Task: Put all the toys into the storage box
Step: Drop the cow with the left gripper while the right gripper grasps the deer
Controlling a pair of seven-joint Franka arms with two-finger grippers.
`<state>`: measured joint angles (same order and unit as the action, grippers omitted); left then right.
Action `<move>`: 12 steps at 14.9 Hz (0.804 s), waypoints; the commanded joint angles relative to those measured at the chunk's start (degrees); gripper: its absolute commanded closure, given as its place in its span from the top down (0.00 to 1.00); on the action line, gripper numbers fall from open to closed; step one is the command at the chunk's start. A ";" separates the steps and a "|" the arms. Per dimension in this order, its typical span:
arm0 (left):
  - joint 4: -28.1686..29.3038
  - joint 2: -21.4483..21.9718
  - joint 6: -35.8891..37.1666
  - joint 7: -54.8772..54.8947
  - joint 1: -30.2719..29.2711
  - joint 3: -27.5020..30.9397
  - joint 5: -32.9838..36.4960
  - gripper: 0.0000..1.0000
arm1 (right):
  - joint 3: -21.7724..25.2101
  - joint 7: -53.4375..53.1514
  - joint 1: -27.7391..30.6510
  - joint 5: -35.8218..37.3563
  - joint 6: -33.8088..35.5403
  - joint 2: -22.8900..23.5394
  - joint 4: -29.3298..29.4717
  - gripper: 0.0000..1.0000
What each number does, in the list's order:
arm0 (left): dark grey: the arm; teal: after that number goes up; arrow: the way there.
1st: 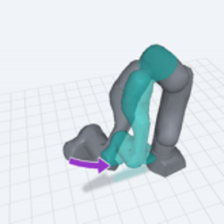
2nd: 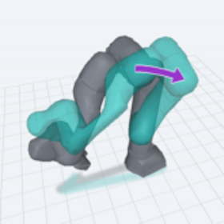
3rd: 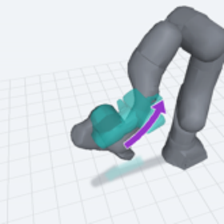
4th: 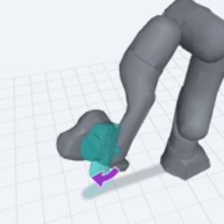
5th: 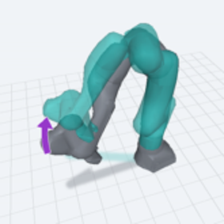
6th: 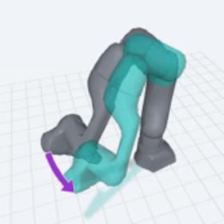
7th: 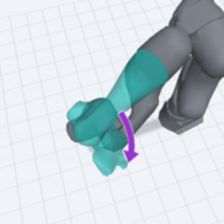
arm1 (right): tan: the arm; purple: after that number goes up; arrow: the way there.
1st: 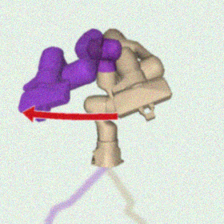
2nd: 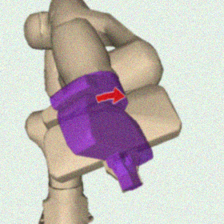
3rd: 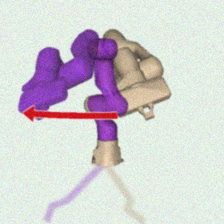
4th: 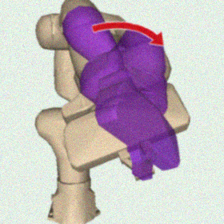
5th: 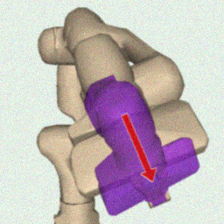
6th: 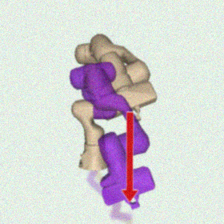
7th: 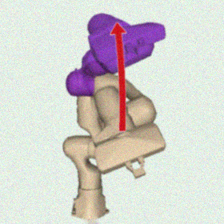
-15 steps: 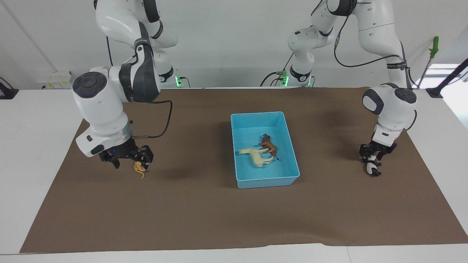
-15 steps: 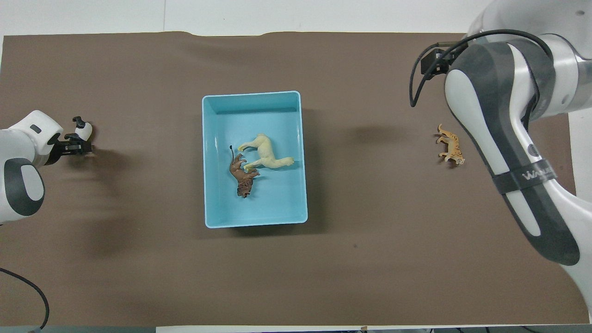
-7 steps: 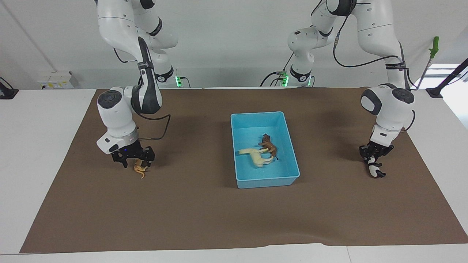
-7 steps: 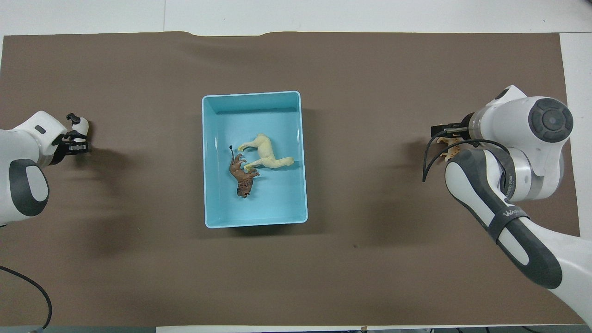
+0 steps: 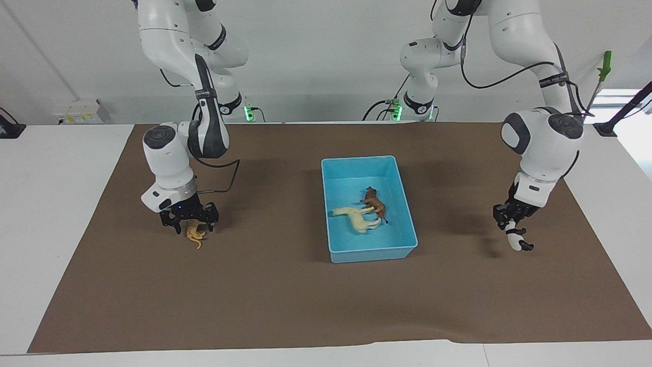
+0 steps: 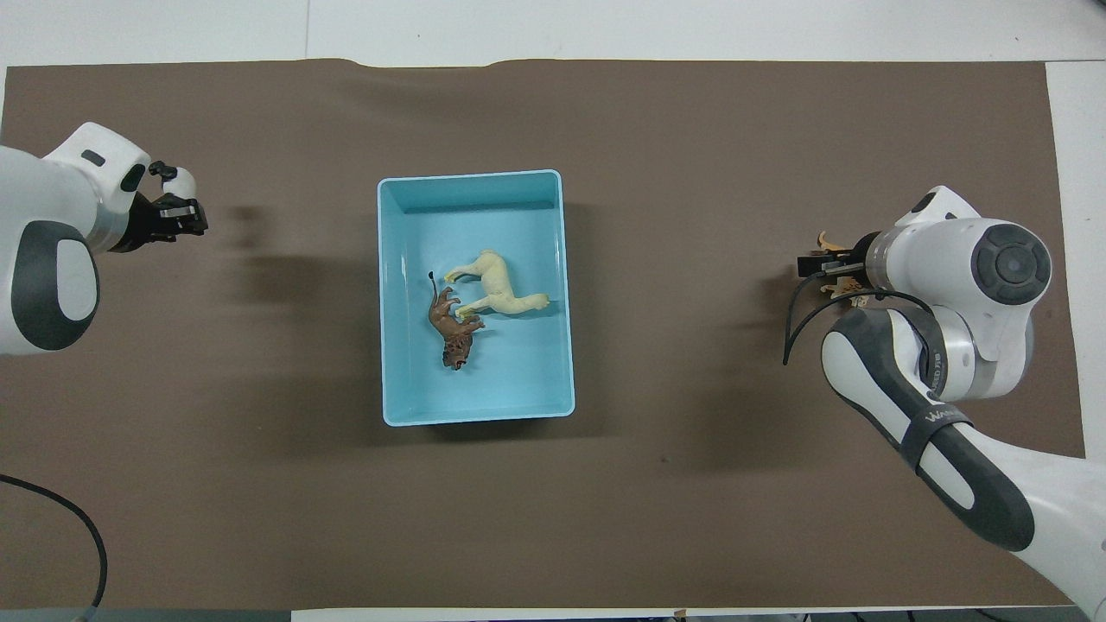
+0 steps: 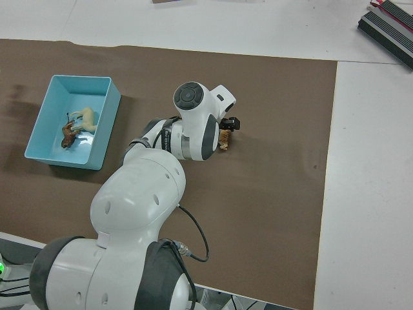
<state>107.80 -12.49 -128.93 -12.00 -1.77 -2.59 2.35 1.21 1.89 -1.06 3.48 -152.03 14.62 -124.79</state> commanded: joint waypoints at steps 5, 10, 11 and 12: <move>-1.20 7.83 12.75 -32.61 20.29 0.39 -1.47 0.00 | -1.03 4.35 2.64 -0.14 -1.69 -0.03 -0.72 0.42; 10.39 9.67 -1.29 -40.89 29.70 0.30 -2.97 0.16 | -1.12 4.70 2.73 -0.22 -4.14 -0.03 -1.77 0.00; 11.28 9.94 -2.02 -41.43 30.33 0.30 -2.97 0.40 | -1.12 4.35 2.38 -0.57 -4.41 -0.03 -1.95 0.00; 11.03 9.94 -1.24 -41.61 30.42 0.30 -2.97 0.78 | -1.04 4.35 2.29 -0.66 -4.41 -0.03 -1.86 0.00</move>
<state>115.85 -4.82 -128.68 -52.58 27.44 -3.47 0.08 1.12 5.11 0.47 3.47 -154.63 14.80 -125.42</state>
